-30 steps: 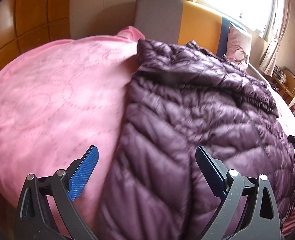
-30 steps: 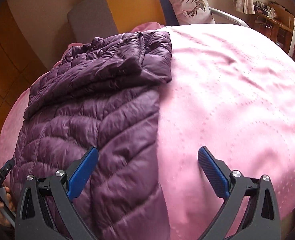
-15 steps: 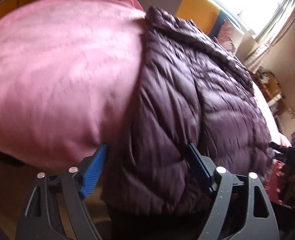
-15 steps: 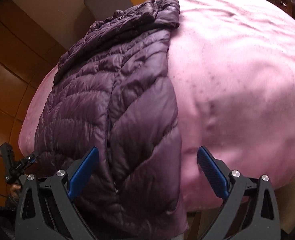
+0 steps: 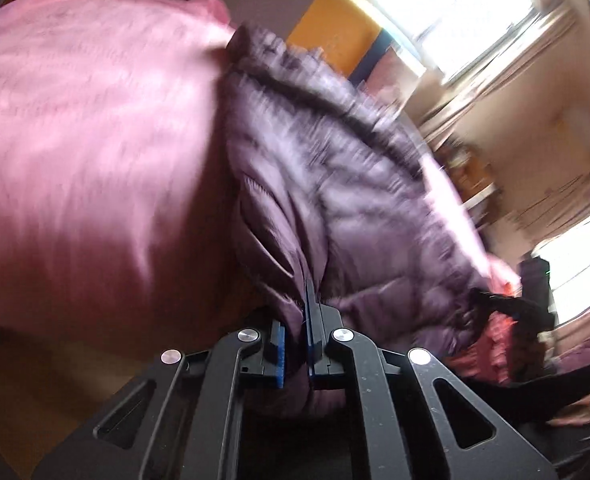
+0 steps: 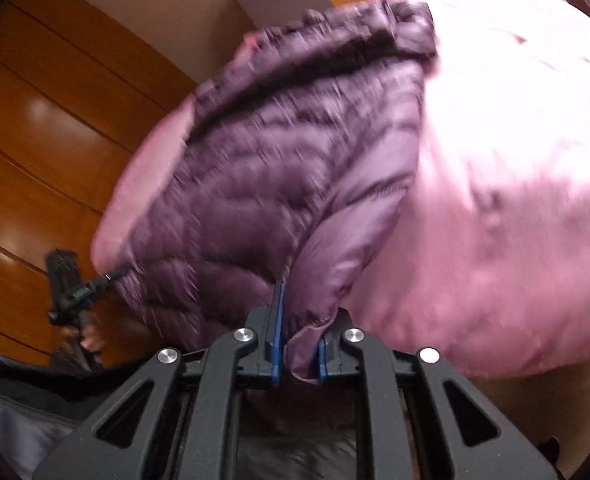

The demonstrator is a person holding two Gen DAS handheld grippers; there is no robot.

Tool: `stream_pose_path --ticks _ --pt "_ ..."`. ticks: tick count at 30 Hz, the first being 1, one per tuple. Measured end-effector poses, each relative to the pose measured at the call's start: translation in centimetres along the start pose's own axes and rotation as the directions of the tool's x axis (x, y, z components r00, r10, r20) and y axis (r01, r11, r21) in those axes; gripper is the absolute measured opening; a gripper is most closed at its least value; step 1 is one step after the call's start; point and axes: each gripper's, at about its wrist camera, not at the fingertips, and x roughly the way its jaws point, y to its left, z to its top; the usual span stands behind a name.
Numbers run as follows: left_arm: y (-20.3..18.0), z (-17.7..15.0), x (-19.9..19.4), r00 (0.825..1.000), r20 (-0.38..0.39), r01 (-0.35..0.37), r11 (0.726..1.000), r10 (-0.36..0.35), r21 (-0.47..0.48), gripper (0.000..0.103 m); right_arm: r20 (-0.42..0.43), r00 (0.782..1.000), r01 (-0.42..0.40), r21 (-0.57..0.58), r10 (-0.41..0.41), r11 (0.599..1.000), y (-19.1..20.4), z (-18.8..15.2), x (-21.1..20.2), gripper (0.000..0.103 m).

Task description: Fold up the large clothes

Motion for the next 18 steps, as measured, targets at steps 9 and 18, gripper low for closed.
stream_pose_path --ticks 9,18 --pt "-2.2 9.1 -0.8 0.965 0.199 0.172 0.985 -0.173 0.023 0.006 0.243 0.963 -0.143 0.096 0.116 0.985 -0.2 9.4 -1.6 0.011" --pt "0.4 17.9 6.4 0.977 0.212 0.025 0.994 -0.003 -0.104 0.015 0.228 0.973 -0.060 0.190 0.015 0.980 -3.9 17.8 2.3 0.016"
